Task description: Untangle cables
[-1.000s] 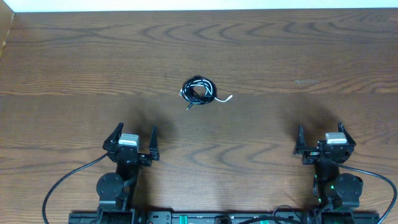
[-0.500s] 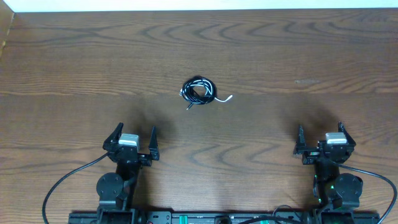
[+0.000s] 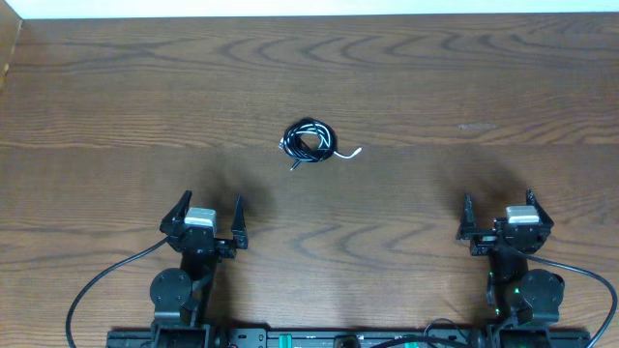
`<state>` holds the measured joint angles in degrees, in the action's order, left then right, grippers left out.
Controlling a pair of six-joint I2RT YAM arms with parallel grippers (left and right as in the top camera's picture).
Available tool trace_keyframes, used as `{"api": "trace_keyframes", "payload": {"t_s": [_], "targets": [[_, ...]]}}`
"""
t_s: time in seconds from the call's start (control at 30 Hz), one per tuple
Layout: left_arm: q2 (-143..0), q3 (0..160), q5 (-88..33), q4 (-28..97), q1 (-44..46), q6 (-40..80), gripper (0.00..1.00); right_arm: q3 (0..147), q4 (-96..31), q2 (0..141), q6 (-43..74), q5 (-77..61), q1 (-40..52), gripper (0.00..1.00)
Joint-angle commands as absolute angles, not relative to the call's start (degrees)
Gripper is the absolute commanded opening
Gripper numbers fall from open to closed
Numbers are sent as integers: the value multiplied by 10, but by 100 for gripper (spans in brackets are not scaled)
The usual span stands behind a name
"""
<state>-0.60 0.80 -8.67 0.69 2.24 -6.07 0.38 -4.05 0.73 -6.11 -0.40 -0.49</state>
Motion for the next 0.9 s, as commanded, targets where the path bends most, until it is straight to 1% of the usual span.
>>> {"api": "trace_keyframes", "payload": {"t_s": [0.0, 0.4, 0.6, 0.73, 0.87], "targets": [[-6, 2, -97, 32, 19, -66, 93, 3, -43, 8, -67, 1, -3, 99], [-6, 2, -96, 32, 19, -57, 93, 3, -39, 8, -67, -8, -3, 99], [-11, 25, -88, 62, 19, -13, 93, 5, -26, 8, 14, 30, -3, 99], [-51, 71, -68, 108, 19, 3, 93, 30, -74, 10, 28, 32, -3, 99], [-125, 129, -68, 136, 19, 3, 93, 69, -116, 33, 29, 46, -3, 99]]}}
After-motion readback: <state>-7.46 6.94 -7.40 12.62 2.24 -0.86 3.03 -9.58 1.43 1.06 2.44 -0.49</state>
